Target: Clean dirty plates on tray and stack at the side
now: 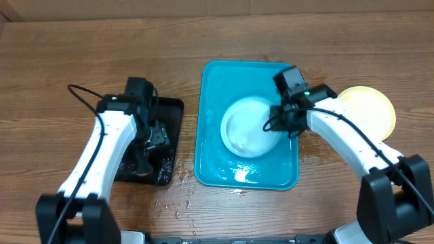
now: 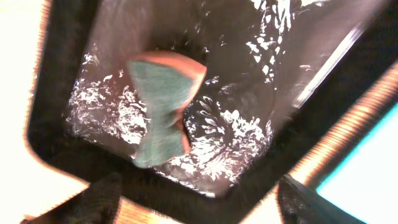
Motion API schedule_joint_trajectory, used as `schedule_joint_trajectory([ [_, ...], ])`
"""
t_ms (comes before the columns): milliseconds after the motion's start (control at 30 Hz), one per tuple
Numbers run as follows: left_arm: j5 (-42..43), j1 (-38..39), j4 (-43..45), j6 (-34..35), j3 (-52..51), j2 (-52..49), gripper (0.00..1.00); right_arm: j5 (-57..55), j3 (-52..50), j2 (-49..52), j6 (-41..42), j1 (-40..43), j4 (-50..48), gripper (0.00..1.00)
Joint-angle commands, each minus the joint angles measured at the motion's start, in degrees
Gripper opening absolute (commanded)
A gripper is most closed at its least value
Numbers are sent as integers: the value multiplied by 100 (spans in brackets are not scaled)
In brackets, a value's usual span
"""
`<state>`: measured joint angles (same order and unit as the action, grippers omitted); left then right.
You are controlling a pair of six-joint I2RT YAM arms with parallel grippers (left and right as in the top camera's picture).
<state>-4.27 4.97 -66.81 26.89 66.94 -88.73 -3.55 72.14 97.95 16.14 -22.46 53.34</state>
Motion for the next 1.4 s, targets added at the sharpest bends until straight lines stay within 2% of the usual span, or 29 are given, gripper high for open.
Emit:
schedule_joint_trajectory([
  [0,120,-149,-302,-31,848,761,90,-730,807,-345,-293,-715,-37,4],
  [100,140,-450,-763,15,1679,1342,99,-1366,1093,-345,-297,-1510,-535,4],
  [167,236,-658,-964,33,2116,1635,100,-1853,1080,-339,-315,-2041,-1038,4],
  [200,391,-868,-1113,33,2522,1932,100,-2492,1036,-278,-313,-2540,-1532,4],
  [300,448,-1082,-1248,35,2962,2341,100,-3641,1025,-57,-313,-3185,-2192,4],
  [433,448,-1134,-1268,33,3217,2826,100,-4927,1025,393,-452,-3783,-2975,4],
  [667,365,-1134,-1309,7,3224,3432,99,-6094,1027,557,-1744,-4371,-4009,4],
  [867,343,-1134,-1497,7,3222,3482,100,-6295,1027,557,-2457,-4616,-4413,4],
  [1033,87,-1134,-1661,9,3217,3480,100,-6345,1027,557,-2479,-4642,-4430,4],
  [1367,85,-1134,-1744,7,3217,3480,100,-6347,1027,557,-2479,-4642,-4435,4],
])
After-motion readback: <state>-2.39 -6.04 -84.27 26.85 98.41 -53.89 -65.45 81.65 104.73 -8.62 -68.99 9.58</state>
